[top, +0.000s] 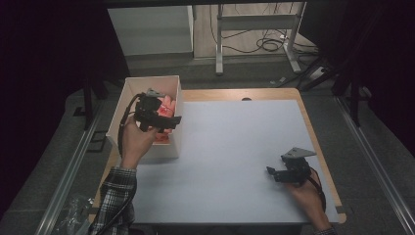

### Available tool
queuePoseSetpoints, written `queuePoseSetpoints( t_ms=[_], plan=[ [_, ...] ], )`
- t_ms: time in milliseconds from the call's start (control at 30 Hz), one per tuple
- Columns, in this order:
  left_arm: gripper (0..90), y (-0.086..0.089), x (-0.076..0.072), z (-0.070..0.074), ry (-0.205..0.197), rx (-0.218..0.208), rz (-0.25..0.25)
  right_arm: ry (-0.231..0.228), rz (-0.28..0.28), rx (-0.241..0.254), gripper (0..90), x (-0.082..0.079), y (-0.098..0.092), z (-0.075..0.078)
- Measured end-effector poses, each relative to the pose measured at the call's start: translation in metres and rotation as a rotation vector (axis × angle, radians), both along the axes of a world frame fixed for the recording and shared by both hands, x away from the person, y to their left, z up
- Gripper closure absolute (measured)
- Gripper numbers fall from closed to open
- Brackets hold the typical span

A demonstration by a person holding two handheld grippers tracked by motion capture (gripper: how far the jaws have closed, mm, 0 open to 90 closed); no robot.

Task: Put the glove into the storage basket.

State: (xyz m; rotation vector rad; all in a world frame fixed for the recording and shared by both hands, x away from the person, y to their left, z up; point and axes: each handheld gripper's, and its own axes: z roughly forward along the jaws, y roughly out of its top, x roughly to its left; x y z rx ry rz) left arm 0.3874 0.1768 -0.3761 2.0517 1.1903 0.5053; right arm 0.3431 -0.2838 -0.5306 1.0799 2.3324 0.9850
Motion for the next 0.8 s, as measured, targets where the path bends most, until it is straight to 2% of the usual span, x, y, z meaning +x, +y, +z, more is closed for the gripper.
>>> queuePoseSetpoints(
  t_ms=[67, 300, 800],
  plan=[
    [3.0, -0.006, -0.001, 0.000, -0.001, 0.012, -0.020, 0.000, 0.000, 0.000, 23.3, 0.000, 0.000, 0.000],
    [2.9, -0.031, -0.005, -0.003, -0.002, 0.013, -0.077, 0.000, -0.001, 0.000, 23.3, 0.000, 0.000, 0.000],
    [2.8, -0.084, -0.021, -0.023, -0.001, -0.036, -0.229, 0.001, 0.000, -0.002, 23.3, 0.000, 0.000, 0.000]
  ],
)
